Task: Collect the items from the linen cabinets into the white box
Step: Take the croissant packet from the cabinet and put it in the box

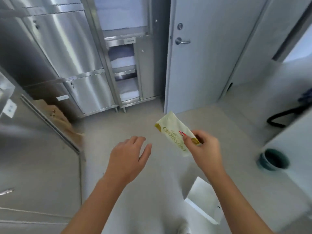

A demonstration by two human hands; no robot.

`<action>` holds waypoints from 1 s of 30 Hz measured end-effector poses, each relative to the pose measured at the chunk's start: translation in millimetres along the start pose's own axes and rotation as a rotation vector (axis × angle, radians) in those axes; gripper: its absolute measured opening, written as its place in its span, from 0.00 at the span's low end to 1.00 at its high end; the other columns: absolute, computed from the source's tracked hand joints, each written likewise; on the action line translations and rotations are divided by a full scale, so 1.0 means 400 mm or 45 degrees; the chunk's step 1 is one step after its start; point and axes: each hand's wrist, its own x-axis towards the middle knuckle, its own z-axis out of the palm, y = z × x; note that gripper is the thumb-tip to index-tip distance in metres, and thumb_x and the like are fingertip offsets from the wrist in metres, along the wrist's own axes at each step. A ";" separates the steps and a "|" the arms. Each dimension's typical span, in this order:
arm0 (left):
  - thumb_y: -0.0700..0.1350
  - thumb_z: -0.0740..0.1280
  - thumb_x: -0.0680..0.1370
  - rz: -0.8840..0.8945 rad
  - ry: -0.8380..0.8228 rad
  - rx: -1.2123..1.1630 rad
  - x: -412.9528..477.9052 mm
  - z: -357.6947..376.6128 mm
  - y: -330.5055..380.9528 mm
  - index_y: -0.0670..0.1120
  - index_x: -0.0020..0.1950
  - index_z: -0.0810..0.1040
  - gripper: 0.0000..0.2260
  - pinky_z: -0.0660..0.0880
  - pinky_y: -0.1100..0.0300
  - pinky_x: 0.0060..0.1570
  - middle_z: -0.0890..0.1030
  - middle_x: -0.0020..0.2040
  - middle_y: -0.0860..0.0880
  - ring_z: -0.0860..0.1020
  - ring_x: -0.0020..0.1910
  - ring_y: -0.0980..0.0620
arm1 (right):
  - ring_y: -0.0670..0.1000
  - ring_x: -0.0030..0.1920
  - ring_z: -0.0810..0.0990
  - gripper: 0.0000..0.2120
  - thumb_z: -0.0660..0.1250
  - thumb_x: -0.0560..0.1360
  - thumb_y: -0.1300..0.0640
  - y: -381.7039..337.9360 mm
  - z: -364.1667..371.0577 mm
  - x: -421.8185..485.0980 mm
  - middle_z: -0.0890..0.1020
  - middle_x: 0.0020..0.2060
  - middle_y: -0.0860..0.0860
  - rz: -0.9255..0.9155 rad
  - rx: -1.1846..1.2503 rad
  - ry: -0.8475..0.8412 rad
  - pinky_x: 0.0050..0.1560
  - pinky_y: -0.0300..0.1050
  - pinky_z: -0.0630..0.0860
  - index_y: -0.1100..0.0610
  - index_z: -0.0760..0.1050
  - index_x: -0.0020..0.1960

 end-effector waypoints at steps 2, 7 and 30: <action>0.59 0.52 0.80 0.092 -0.007 -0.012 0.037 0.015 0.086 0.49 0.57 0.79 0.21 0.75 0.55 0.43 0.82 0.51 0.52 0.81 0.44 0.48 | 0.43 0.35 0.81 0.03 0.70 0.72 0.46 0.035 -0.085 -0.008 0.83 0.35 0.39 0.057 0.002 0.102 0.29 0.38 0.73 0.42 0.81 0.40; 0.59 0.52 0.80 0.231 -0.031 -0.024 0.118 0.074 0.272 0.51 0.57 0.79 0.21 0.74 0.56 0.43 0.82 0.51 0.54 0.80 0.44 0.49 | 0.42 0.34 0.80 0.06 0.71 0.73 0.49 0.133 -0.263 -0.005 0.83 0.34 0.41 0.144 -0.017 0.227 0.30 0.33 0.69 0.40 0.79 0.38; 0.60 0.50 0.79 0.833 -0.319 -0.110 0.361 0.294 0.412 0.47 0.52 0.79 0.23 0.75 0.52 0.39 0.82 0.44 0.51 0.79 0.38 0.45 | 0.45 0.39 0.85 0.06 0.72 0.75 0.46 0.269 -0.352 -0.050 0.85 0.38 0.39 0.636 -0.129 0.755 0.36 0.53 0.81 0.43 0.80 0.40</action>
